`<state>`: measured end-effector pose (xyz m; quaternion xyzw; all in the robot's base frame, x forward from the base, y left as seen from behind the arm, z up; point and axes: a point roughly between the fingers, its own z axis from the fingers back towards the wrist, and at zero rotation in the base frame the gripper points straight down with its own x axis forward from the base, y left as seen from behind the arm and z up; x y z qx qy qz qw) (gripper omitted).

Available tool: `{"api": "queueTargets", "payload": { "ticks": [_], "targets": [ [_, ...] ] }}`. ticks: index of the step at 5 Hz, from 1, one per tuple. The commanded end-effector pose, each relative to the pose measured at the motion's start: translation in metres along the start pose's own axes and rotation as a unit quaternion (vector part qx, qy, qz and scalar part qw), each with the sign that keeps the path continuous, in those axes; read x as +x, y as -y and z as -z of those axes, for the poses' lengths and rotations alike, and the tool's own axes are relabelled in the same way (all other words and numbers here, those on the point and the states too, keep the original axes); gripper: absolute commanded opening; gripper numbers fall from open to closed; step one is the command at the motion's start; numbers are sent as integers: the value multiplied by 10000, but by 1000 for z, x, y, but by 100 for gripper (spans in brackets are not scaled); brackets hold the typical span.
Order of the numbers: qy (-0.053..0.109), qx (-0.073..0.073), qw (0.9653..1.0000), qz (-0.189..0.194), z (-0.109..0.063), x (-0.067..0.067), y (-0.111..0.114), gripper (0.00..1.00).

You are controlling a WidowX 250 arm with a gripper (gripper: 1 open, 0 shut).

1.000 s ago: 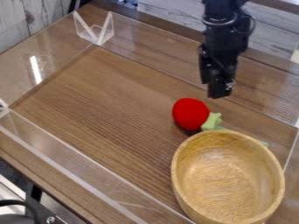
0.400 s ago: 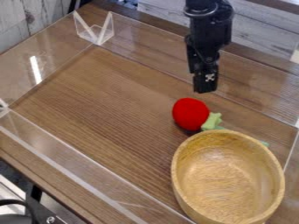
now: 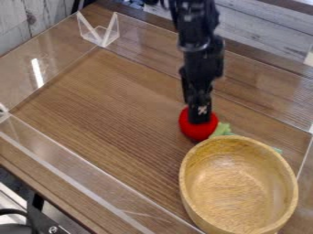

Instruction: Move the red object to the right side of the table

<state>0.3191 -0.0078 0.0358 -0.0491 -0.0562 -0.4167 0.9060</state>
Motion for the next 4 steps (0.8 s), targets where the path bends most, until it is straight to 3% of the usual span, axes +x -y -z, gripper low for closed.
{"api": "queueTargets", "payload": {
  "ticks": [1, 3, 4],
  "targets": [
    [74, 149, 9997, -176, 8, -5, -7, 0],
    [175, 569, 9978, -282, -26, 18, -14, 0],
    [227, 852, 9945, -562, -50, 27, -6, 0]
  ]
}}
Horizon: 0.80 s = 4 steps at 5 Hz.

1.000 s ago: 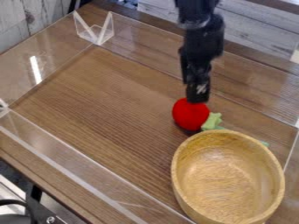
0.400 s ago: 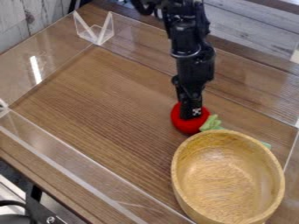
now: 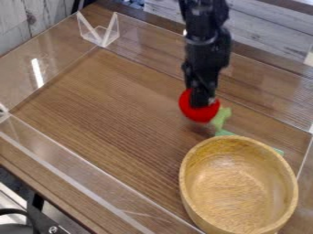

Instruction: Move the red object to the right side of the table

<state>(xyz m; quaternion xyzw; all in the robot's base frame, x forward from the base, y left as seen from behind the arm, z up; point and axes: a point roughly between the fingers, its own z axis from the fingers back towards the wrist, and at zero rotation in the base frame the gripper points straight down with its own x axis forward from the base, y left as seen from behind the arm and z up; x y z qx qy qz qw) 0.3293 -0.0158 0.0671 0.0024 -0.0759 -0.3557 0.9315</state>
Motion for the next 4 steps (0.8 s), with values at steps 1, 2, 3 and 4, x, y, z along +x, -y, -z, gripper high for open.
{"api": "queueTargets", "payload": {
  "ticks": [1, 2, 3, 4],
  "targets": [
    [393, 413, 9984, -61, -30, 31, 10, 0],
    [459, 408, 9981, -21, -23, 59, 24, 0],
    [524, 356, 9980, -39, -12, 74, 31, 0],
    [641, 308, 9975, 50, 3, 77, 38, 0]
  ]
}}
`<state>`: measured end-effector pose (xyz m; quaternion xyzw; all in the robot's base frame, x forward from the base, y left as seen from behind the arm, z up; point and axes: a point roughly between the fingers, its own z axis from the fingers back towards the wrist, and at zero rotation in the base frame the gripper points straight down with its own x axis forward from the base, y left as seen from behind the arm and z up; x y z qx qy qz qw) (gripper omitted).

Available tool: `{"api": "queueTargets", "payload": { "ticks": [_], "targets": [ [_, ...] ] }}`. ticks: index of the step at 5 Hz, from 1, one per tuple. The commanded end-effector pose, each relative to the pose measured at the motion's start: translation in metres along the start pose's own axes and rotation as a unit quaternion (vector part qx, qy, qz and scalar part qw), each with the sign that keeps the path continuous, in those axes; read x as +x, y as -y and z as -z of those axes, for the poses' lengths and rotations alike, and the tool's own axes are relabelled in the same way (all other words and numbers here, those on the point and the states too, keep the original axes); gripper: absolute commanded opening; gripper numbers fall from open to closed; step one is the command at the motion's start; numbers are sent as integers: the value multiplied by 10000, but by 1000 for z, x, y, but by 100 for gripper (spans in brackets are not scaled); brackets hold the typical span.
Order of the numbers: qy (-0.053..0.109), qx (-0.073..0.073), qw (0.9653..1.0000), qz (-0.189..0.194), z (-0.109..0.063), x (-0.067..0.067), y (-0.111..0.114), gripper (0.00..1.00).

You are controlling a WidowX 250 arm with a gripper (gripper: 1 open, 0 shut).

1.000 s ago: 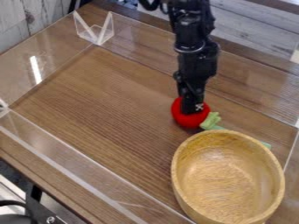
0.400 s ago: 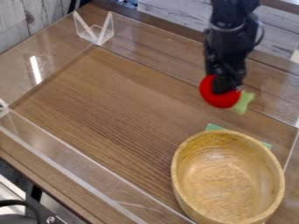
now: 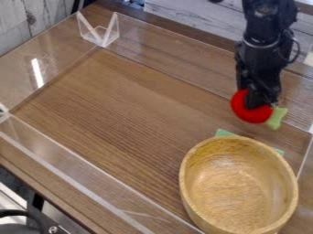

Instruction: Move the red object to the right side of the table

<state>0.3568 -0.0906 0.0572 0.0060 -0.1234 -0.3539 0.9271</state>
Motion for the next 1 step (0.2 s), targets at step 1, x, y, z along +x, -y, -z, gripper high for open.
{"api": "queueTargets", "payload": {
  "ticks": [1],
  "targets": [
    [293, 82, 9995, -6, -3, 6, 0, 0]
  ]
}}
